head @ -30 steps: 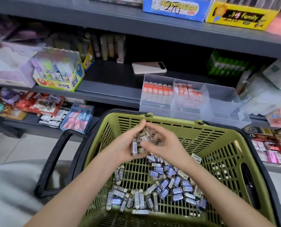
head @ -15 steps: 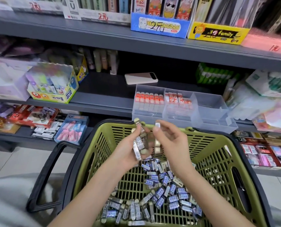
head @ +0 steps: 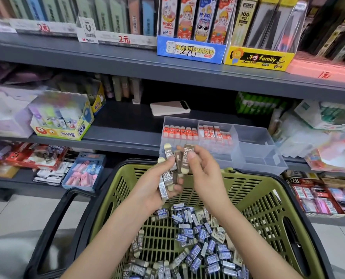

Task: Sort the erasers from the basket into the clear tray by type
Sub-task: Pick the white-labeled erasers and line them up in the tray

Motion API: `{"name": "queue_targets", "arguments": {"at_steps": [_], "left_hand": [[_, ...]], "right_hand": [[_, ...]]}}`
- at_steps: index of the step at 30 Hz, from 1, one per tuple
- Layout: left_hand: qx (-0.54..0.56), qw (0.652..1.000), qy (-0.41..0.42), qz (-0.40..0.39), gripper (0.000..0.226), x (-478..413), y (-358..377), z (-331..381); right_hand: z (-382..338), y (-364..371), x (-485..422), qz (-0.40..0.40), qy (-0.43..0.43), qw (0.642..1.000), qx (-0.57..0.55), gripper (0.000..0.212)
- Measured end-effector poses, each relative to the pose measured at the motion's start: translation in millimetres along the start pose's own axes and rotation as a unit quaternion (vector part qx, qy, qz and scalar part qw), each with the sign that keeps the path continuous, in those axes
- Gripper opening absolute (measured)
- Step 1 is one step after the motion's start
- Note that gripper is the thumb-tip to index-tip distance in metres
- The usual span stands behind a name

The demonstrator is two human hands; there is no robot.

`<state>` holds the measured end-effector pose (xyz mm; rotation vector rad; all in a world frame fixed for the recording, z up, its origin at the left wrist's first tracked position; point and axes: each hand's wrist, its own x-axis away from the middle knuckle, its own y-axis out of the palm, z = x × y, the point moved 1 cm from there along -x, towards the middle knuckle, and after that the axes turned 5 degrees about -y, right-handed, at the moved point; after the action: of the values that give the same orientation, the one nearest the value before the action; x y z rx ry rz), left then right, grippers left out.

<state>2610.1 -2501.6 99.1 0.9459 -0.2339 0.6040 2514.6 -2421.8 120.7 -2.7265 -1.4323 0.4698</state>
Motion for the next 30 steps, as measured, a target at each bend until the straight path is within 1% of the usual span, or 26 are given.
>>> {"name": "queue_targets", "arguments": {"at_steps": [3,5,8,10,11,13,15,18,21,24,25,26,28,29,30], "left_hand": [[-0.002,1.000,0.018,0.004,0.031,-3,-1,14],[0.005,0.999,0.048,0.004,0.035,-6,-4,27],[-0.005,0.993,0.113,0.014,0.039,-11,-11,47],[-0.002,0.988,0.153,0.016,0.037,-15,-17,57],[0.005,0.986,0.167,0.018,0.036,-17,-20,60],[0.026,0.983,0.182,0.030,0.035,-21,-28,63],[0.044,0.981,0.185,0.041,0.035,-23,-37,64],[0.051,0.979,0.190,0.057,0.032,-25,-47,65],[0.048,0.978,0.190,0.075,0.032,-26,-49,64],[0.041,0.978,0.185,0.085,0.032,-27,-49,62],[0.040,0.978,0.183,0.087,0.033,-27,-50,61],[0.039,0.979,0.181,0.089,0.033,-27,-51,61],[0.036,0.979,0.176,0.092,0.032,-27,-51,60],[0.033,0.980,0.174,0.091,0.031,-27,-51,59],[0.031,0.980,0.173,0.091,0.031,-27,-50,58]], "right_hand": [[-6,-12,-20,0.017,0.010,0.998,-0.063,0.022],[-7,-23,-37,0.003,0.031,0.997,-0.068,0.022],[-2,-35,-65,-0.029,0.077,0.997,0.011,0.012],[3,-36,-81,-0.039,0.102,0.992,0.065,0.022],[6,-34,-88,-0.058,0.099,0.988,0.105,0.028],[9,-26,-99,-0.109,0.075,0.970,0.205,0.047],[12,-17,-107,-0.146,0.059,0.950,0.269,0.056],[18,-1,-116,-0.214,0.053,0.921,0.321,0.048],[24,10,-118,-0.282,0.101,0.900,0.316,0.036],[31,17,-116,-0.330,0.129,0.873,0.334,0.038],[33,19,-115,-0.326,0.138,0.873,0.336,0.039],[35,20,-114,-0.308,0.149,0.882,0.325,0.036],[41,21,-114,-0.258,0.171,0.905,0.292,0.017],[42,22,-114,-0.240,0.178,0.911,0.283,0.015],[42,22,-114,-0.229,0.180,0.915,0.279,0.021]]}}
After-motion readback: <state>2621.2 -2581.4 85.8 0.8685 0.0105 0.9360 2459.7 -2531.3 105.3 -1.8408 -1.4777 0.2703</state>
